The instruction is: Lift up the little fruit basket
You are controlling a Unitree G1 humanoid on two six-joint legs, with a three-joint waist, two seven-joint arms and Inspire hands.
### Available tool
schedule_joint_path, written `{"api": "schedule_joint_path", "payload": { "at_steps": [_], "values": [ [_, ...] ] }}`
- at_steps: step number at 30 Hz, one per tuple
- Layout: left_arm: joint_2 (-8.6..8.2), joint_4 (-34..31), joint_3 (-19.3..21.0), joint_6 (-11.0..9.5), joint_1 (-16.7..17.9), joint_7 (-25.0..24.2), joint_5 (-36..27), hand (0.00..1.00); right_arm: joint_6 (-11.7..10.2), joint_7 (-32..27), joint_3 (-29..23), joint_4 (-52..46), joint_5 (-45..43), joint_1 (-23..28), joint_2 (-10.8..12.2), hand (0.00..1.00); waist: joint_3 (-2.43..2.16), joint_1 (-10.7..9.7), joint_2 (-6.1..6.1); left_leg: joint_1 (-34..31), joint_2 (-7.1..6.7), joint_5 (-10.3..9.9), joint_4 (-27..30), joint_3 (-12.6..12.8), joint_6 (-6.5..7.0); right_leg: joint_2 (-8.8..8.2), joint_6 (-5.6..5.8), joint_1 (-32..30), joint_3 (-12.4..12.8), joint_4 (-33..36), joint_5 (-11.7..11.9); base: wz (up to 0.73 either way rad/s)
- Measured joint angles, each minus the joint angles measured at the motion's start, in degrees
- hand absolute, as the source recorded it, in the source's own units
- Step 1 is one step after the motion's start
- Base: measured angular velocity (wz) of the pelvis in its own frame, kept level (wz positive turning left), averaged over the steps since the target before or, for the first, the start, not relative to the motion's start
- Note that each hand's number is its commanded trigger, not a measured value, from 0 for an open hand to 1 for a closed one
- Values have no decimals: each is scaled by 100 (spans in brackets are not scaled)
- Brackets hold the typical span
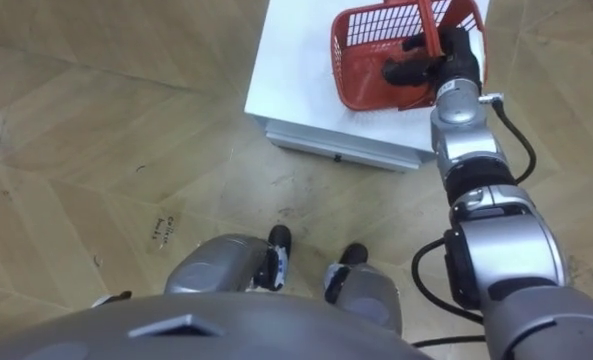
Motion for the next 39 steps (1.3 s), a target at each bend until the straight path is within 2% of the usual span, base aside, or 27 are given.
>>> {"api": "schedule_joint_path", "payload": {
  "at_steps": [14,18,19,23,30,34,39],
  "values": [
    [-7,1,-11,9,1,-28,-12,0,78,204,5,-21,4,26,-4,0,-16,-30,-28,113,11,0,2,34,0,-10,0,70,3,70,0,0],
    [-7,32,-58,9,10,-10,-13,0,75,258,14,-37,0,39,-3,0,-56,-27,-92,325,30,6,-119,108,-8,-9,0,193,5,65,0,-10],
    [-7,33,-54,7,12,-8,-11,0,75,258,-2,-55,-15,43,-7,0,-81,-50,-128,366,36,13,-139,123,-20,-5,0,216,7,66,0,-5],
    [-12,27,-53,3,26,-9,-5,0,35,305,-4,-367,-126,119,-69,0,-129,-195,-231,517,48,31,-203,152,-47,-2,-3,327,17,65,-2,-3],
    [-7,-2,20,-8,62,-28,-12,0,-34,323,-6,-766,-237,571,-126,0,-140,-336,-345,829,57,32,-349,237,-50,68,-32,617,153,-121,29,-8],
    [-5,-11,210,-52,58,-25,-5,0,-30,369,-55,-1590,-176,999,-128,0,-145,-474,-376,964,75,39,-450,267,-61,102,-37,730,168,-232,69,-6],
    [-7,2,304,-49,59,9,-6,0,-35,452,-59,-2058,-182,1087,-155,0,-158,-641,-401,1224,86,45,-589,310,-72,130,-39,987,176,-402,88,-5]
  ]
}}
